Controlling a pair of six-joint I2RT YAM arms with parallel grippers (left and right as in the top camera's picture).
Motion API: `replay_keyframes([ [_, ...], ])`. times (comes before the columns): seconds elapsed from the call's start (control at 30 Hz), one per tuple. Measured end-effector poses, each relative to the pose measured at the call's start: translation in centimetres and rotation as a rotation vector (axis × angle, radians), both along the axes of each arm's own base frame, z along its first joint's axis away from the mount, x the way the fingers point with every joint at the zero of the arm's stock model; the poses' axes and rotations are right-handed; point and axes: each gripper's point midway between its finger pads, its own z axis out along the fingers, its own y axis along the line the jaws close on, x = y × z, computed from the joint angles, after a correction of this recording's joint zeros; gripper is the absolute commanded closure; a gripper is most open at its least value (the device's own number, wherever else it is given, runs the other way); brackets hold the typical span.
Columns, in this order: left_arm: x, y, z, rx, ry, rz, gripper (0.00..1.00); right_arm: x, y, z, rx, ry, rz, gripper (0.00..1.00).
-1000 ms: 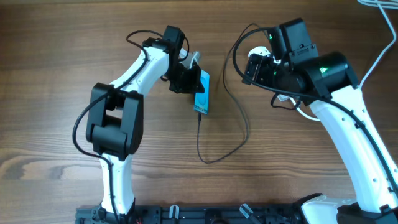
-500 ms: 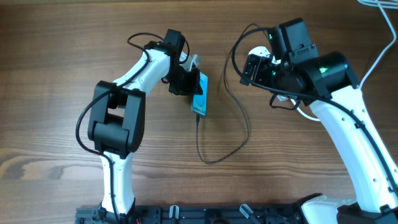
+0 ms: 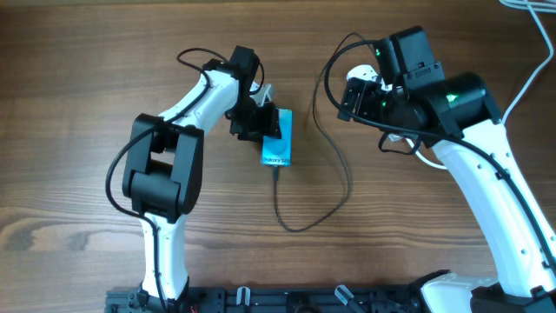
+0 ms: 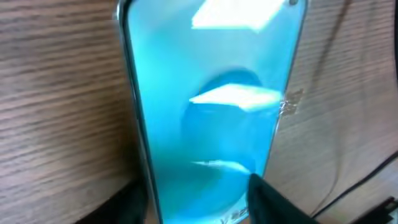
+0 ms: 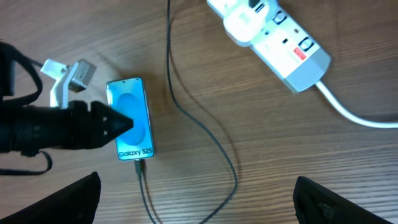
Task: Plug charger to phone and switch on socket
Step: 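Open the left gripper and lift it away from the phone, then move the right gripper over the white power strip's switch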
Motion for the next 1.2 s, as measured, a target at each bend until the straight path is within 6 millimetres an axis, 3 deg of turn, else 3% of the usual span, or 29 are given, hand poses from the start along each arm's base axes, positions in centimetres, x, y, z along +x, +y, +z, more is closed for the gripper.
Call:
replay_keyframes([
  [0.2, -0.1, 0.3, 0.5, 0.030, -0.003, 0.005, 0.19, 0.7, -1.5, 0.3, -0.082, -0.042, -0.037, 0.00],
  [0.27, -0.5, 1.1, 0.5, 0.063, 0.030, 0.026, 0.00, 1.3, -2.1, 0.6, -0.111, -0.072, -0.056, 0.00],
  [0.37, -0.9, 2.8, 1.4, 0.105, 0.057, 0.069, 0.00, 2.5, -2.7, 0.4, -0.135, -0.095, -0.084, 0.00],
  [0.43, -0.4, 3.4, 3.8, 0.101, 0.007, 0.092, 0.00, 3.6, -3.3, -0.5, -0.148, -0.088, -0.110, 0.00],
  [0.5, 0.1, 3.5, 7.9, 0.073, -0.096, 0.103, 0.00, 4.4, -4.0, -1.5, -0.162, -0.066, -0.133, 0.00],
  [0.57, 0.2, 3.4, 15.1, 0.011, -0.272, 0.116, 0.00, 5.0, -5.1, -3.1, -0.185, -0.023, -0.158, 0.00],
  [0.67, -1.1, 3.8, 20.9, -0.033, -0.397, 0.125, 0.00, 5.5, -5.7, -4.5, -0.230, 0.011, -0.127, 0.00],
  [0.83, -2.8, 4.4, 20.9, -0.011, -0.344, 0.124, 0.00, 7.0, -5.9, -4.2, -0.244, -0.036, -0.096, 0.00],
  [0.93, -2.9, 4.4, 20.9, -0.010, -0.341, 0.124, 0.00, 7.4, -7.5, -4.2, -0.234, -0.036, -0.131, 0.00],
  [1.07, -2.9, 4.4, 20.9, -0.010, -0.341, 0.124, 0.00, 7.6, -11.3, -4.2, -0.249, -0.022, -0.185, 0.00],
  [1.2, -2.9, 4.4, 20.9, -0.010, -0.341, 0.124, 0.00, 7.6, -11.6, -4.2, -0.271, -0.018, -0.140, 0.00],
])
